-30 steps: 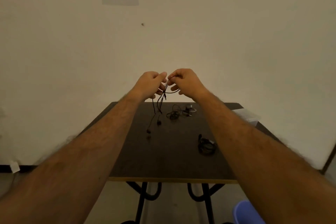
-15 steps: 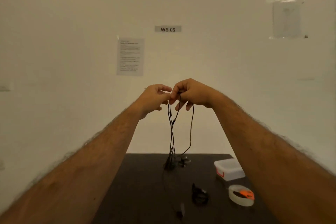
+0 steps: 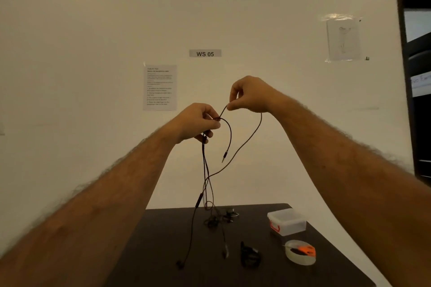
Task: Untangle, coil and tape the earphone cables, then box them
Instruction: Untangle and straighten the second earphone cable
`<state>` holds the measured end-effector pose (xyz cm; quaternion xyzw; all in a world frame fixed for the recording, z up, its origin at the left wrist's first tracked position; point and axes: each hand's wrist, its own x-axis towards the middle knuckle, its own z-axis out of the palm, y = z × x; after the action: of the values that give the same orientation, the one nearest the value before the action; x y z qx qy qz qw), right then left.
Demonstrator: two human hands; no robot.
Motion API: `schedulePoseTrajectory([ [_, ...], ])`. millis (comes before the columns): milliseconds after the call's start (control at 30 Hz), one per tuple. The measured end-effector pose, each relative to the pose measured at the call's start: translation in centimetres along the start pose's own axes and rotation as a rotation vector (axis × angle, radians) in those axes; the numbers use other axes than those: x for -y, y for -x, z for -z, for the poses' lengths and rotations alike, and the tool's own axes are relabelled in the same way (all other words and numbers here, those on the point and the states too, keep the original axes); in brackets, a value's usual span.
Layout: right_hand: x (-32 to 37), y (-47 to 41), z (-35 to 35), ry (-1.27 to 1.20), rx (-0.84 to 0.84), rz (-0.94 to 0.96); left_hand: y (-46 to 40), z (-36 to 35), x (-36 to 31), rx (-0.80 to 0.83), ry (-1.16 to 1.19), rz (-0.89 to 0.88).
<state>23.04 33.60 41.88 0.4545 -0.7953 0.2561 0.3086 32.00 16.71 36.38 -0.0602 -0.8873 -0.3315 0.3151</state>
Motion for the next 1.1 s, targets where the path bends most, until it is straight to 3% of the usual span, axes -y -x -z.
schedulePoseTrajectory([
  [167, 0.7, -0.5, -0.8, 0.000, -0.172, 0.052, -0.1, -0.7, 0.7, 0.004, -0.178, 0.076],
  [300, 1.1, -0.5, -2.1, 0.040, -0.062, 0.093, -0.5, -1.8, 0.0, -0.070, 0.133, -0.014],
  [400, 1.2, -0.4, -2.2, -0.003, -0.069, 0.091, -0.8, -2.8, -0.1, -0.131, 0.314, 0.006],
  [567, -1.2, 0.2, -0.6, 0.104, -0.058, -0.016, -0.3, -1.7, 1.7, -0.353, 0.183, -0.002],
  [633, -2.7, 0.3, 0.0, 0.234, -0.126, -0.100, 0.1, -0.9, 2.8, -0.243, 0.234, 0.052],
  [700, -3.7, 0.4, 0.3, 0.255, -0.133, -0.207, 0.6, -0.6, 3.4, -0.021, 0.337, 0.134],
  [833, -3.1, 0.1, -0.2, 0.018, -0.135, -0.307, 1.6, -1.5, 3.4, 0.337, 0.422, 0.228],
  [1000, -2.2, 0.2, -0.5, -0.245, -0.222, -0.380, 2.4, -0.9, 3.4, 0.423, 0.465, 0.253],
  [1100, -1.9, 0.8, -0.3, -0.752, -0.199, -0.414, 3.0, -0.9, 4.1, 0.459, 0.526, 0.313],
])
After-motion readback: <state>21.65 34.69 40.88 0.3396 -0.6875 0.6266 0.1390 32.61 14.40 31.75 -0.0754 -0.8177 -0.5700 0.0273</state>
